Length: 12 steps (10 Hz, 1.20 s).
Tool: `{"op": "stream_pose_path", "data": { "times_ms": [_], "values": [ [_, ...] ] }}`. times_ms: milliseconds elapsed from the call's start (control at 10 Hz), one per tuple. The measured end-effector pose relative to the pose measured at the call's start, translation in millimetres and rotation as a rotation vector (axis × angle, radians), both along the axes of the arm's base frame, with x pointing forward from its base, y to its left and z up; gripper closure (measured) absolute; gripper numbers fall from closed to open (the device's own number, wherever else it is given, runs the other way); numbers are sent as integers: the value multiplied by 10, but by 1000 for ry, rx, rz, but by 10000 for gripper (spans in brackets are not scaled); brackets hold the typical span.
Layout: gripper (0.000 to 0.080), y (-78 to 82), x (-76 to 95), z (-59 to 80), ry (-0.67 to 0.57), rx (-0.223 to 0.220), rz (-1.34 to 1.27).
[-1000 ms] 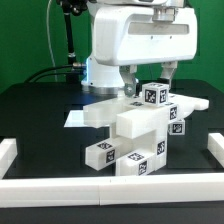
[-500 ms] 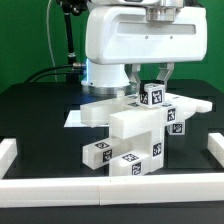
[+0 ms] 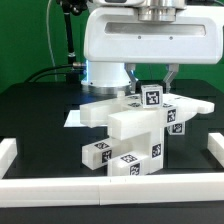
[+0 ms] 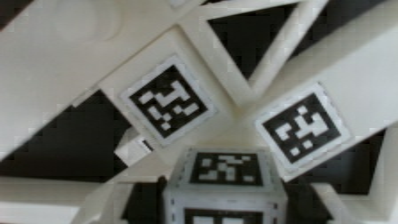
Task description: Assemble chair
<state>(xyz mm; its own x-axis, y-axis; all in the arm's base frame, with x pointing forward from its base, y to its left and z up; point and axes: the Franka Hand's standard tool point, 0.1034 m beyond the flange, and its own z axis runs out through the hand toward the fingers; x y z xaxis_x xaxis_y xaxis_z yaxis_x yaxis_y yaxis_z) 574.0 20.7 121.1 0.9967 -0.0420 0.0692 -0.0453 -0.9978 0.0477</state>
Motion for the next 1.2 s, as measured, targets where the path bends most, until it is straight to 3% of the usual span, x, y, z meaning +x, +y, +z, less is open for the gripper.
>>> {"op": "stream_pose_path", "data": {
  "times_ms": [300, 800, 1200],
  "values": [
    [518, 9, -1, -3, -7, 40, -339],
    [518, 22, 2, -5, -17, 65, -607],
    [517, -43, 41, -2, -13, 143, -1010]
  ]
}}
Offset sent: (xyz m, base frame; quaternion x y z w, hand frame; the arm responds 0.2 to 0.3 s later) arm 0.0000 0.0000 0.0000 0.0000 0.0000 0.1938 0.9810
